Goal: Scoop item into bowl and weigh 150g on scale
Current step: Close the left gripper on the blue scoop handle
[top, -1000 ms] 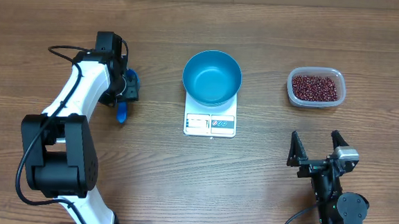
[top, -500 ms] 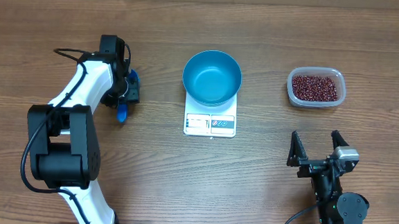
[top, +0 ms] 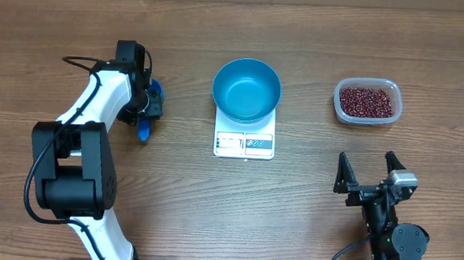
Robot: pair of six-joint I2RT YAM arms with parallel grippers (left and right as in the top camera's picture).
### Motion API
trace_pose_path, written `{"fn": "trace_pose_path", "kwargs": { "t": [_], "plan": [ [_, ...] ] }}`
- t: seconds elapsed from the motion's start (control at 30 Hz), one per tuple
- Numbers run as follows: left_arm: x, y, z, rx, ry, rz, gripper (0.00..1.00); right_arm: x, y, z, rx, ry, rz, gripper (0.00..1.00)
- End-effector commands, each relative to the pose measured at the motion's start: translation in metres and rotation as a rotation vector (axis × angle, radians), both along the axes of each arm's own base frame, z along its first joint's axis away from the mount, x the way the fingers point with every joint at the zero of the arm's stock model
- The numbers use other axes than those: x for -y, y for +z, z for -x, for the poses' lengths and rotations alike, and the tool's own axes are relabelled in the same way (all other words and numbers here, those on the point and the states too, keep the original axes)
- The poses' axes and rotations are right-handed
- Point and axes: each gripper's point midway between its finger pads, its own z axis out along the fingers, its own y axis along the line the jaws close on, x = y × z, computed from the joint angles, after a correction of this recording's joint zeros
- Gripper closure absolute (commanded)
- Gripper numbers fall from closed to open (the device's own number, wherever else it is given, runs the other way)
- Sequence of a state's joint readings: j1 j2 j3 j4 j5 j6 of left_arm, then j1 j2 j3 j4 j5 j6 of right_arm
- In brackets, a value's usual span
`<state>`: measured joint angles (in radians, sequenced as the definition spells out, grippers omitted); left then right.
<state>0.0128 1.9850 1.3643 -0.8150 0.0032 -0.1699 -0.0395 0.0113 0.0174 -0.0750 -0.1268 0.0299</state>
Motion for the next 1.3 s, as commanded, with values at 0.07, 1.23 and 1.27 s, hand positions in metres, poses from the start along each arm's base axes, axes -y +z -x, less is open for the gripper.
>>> {"fn": "trace_pose_path", "kwargs": {
  "t": [0.07, 1.23, 1.27],
  "plan": [
    [0.0004, 0.0013, -0.0017, 0.002, 0.013, 0.003, 0.66, 0.0004, -0.0017, -0.0001, 0.004, -0.001, 0.001, 0.00],
    [0.0042, 0.0047, -0.0018, 0.008, 0.010, 0.025, 0.72, 0.0004, -0.0018, -0.0001, 0.003, -0.001, 0.000, 0.00],
    [0.0042, 0.0046, -0.0017, 0.008, 0.011, 0.025, 0.73, 0.0004, -0.0018, -0.0001, 0.003, -0.001, 0.001, 0.00]
  ]
}}
